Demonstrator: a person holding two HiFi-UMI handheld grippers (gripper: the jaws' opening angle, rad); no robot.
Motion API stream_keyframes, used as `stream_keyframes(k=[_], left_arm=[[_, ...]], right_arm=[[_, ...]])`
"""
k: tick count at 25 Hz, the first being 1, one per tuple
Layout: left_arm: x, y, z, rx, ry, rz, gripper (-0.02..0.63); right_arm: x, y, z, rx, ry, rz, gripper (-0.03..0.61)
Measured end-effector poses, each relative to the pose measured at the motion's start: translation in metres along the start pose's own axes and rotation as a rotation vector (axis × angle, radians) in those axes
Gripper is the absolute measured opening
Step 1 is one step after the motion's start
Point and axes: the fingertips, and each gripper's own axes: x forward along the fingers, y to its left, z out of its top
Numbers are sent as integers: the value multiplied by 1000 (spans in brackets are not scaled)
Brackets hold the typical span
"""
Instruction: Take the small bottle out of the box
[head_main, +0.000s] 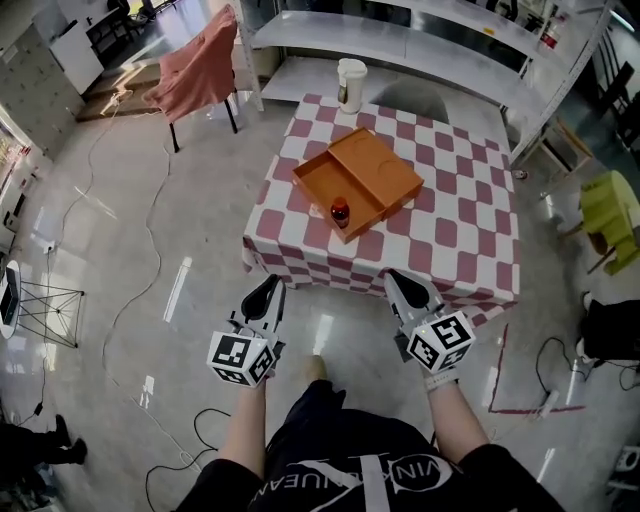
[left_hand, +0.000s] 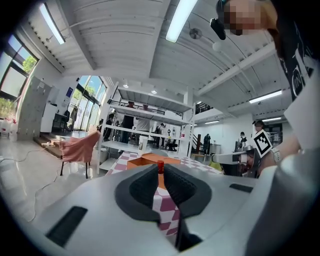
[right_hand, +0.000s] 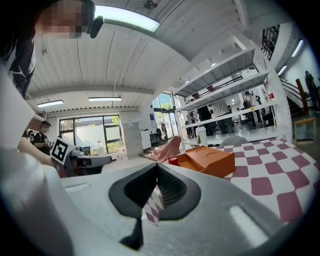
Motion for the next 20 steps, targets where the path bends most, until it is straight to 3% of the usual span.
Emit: stream_keyframes(k=[12,20], left_arm=[[49,53,4,5,26,-109,35],[64,80,-2,-18,39,-112,35]], right_arm=[[65,-6,7,-37,14,-74,6],[98,-16,3,-68,55,-100,9]])
